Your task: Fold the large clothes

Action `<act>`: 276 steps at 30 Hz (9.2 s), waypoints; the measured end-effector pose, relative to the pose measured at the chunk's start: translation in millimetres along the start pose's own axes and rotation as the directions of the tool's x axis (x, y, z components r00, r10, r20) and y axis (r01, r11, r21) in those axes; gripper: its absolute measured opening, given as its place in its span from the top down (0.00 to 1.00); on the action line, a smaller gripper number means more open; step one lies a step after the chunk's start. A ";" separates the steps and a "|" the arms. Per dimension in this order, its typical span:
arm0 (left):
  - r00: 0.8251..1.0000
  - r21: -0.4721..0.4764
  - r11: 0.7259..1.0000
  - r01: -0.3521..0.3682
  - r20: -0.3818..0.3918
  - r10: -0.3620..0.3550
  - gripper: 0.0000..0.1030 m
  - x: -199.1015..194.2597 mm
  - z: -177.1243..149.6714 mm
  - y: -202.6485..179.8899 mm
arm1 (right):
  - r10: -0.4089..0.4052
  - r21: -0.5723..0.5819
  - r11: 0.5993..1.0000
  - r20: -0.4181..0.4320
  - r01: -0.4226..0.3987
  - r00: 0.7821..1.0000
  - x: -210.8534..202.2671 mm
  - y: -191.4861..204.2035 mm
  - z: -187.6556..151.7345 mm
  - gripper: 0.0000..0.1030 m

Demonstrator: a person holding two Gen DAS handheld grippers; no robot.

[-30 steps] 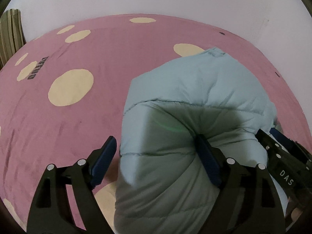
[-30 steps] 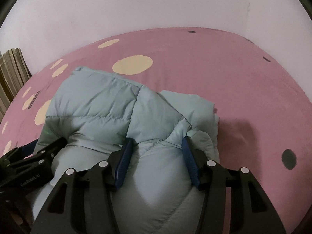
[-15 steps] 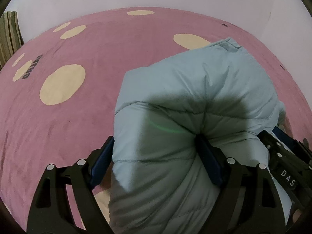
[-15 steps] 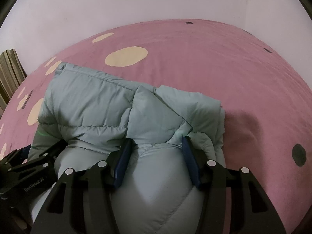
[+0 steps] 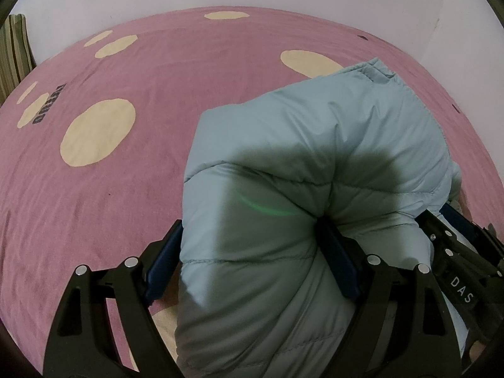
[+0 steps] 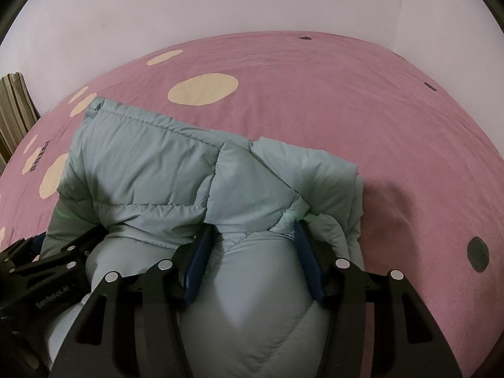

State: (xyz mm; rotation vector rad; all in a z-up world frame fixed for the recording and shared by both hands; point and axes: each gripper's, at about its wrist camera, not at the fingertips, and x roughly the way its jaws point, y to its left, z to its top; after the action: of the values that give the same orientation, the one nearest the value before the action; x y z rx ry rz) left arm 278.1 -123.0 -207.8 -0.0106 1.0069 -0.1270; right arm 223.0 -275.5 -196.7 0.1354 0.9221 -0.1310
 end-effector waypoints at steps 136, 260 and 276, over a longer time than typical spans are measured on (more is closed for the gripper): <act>0.971 -0.433 0.870 0.234 0.155 -0.184 0.35 -42.2 12.2 207.1 | 0.585 0.396 0.732 0.050 -0.554 0.809 21.8 -0.9 -6.8 0.48; 0.901 -0.157 0.977 -0.143 0.388 0.194 0.05 -306.0 -67.9 129.5 | 0.082 -0.075 0.995 0.291 -0.063 0.953 -276.2 44.8 -65.9 0.19; 0.909 -0.150 0.981 -0.126 0.378 0.175 0.02 -296.0 -64.7 131.4 | 0.092 -0.090 0.994 0.275 -0.070 0.957 -270.1 41.0 -63.5 0.19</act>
State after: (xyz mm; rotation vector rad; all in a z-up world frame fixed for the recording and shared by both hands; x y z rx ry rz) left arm 80.7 43.6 -2.1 -0.0680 0.6108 0.0783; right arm 18.8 -209.5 -16.0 0.0785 0.6374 -0.0355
